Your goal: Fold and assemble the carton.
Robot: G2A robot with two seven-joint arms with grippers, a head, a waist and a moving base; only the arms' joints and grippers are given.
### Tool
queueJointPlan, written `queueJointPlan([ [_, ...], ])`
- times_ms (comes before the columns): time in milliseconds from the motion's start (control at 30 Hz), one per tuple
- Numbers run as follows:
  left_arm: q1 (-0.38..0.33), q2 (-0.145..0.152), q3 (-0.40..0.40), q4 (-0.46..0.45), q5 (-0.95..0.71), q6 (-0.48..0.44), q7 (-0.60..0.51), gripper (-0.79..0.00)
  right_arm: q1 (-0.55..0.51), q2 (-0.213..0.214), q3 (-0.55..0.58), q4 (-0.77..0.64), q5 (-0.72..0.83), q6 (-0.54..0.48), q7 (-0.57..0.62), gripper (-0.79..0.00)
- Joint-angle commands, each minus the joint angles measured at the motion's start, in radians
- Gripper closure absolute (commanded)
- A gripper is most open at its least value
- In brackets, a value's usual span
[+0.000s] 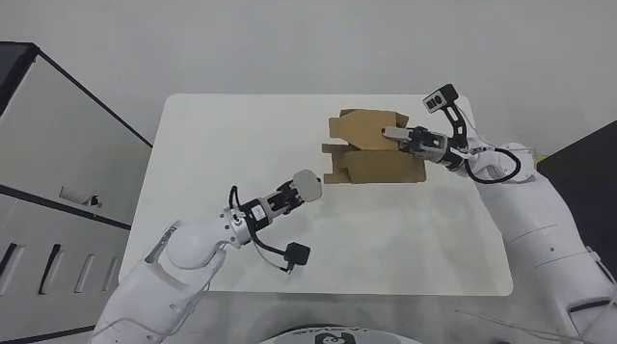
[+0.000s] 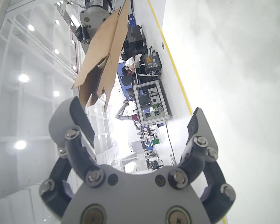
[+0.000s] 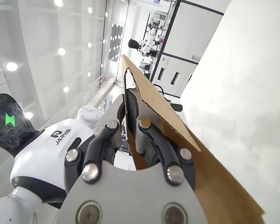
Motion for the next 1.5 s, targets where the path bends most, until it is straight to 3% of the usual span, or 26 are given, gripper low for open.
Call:
queueJointPlan([
  [0, -0.005, -0.001, 0.018, -0.004, 0.026, -0.002, -0.002, -0.785, -0.011, -0.002, 0.005, -0.013, 0.011, 0.006, -0.018, 0.0],
  [233, -0.02, -0.003, 0.051, -0.014, 0.078, 0.014, 0.004, -0.77, -0.033, -0.005, 0.019, -0.041, 0.01, 0.039, -0.029, 0.0],
  [400, -0.034, 0.0, 0.061, -0.01, 0.08, 0.01, -0.001, -0.542, -0.049, -0.007, 0.03, -0.054, 0.0, 0.053, -0.028, 0.0],
  [433, -0.036, 0.0, 0.064, -0.01, 0.08, 0.01, 0.0, -0.468, -0.052, -0.007, 0.033, -0.057, -0.001, 0.055, -0.026, 0.0],
  [467, -0.038, 0.001, 0.067, -0.009, 0.08, 0.01, 0.002, -0.459, -0.055, -0.007, 0.036, -0.059, 0.002, 0.055, -0.027, 0.0],
  [1200, -0.063, 0.007, 0.084, 0.01, 0.075, 0.024, -0.033, -0.394, -0.093, -0.021, 0.049, -0.076, 0.02, 0.127, 0.051, 0.0],
  [1467, -0.064, 0.006, 0.08, 0.014, 0.071, 0.032, -0.039, -0.406, -0.094, -0.028, 0.042, -0.073, 0.021, 0.162, 0.086, 0.0],
])
